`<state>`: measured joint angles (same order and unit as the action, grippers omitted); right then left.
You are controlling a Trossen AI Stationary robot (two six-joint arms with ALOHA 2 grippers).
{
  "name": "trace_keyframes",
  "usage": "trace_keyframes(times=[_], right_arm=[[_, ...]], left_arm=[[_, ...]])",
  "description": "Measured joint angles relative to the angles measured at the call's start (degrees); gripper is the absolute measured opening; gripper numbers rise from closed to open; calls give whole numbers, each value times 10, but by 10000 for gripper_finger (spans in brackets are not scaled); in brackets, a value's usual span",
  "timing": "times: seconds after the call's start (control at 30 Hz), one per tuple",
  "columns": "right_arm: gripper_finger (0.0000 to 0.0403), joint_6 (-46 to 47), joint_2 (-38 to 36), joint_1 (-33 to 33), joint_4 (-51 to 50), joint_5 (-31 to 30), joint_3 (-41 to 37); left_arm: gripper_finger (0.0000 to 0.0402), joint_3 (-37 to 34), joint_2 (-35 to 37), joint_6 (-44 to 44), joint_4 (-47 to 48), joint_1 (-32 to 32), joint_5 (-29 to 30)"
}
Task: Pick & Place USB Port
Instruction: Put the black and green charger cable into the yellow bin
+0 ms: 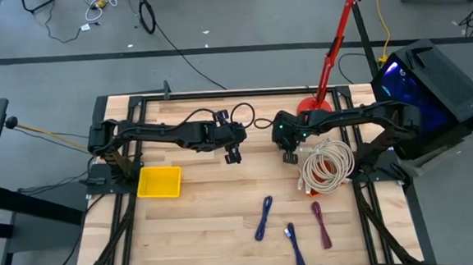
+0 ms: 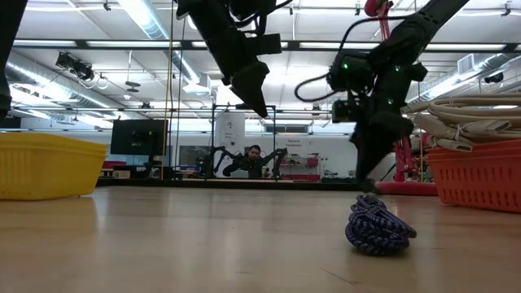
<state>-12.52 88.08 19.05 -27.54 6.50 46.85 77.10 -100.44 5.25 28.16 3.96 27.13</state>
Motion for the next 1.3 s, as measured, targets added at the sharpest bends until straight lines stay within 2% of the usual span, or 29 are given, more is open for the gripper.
trace_keyframes(times=[0.5, 0.57, 0.7, 0.83, 1.07, 1.3], right_arm=[[0, -22, -89, 0, -21, 6, 119], [0, -23, -110, 0, -20, 28, 137], [0, -9, -157, -8, 14, 118, 146], [0, 3, -199, -32, 31, 154, 146], [0, 9, -246, -89, 31, 150, 146], [0, 14, -250, -135, 64, 150, 146]], left_arm=[[85, 0, 0, 8, 0, 12, 2], [85, 0, 0, 28, -2, 14, 3], [85, 0, 0, 75, -27, 14, -5], [85, 0, 10, 116, -76, 19, -54], [85, 0, 53, 145, -129, 44, -171], [85, 0, 91, 144, -149, 52, -227]])
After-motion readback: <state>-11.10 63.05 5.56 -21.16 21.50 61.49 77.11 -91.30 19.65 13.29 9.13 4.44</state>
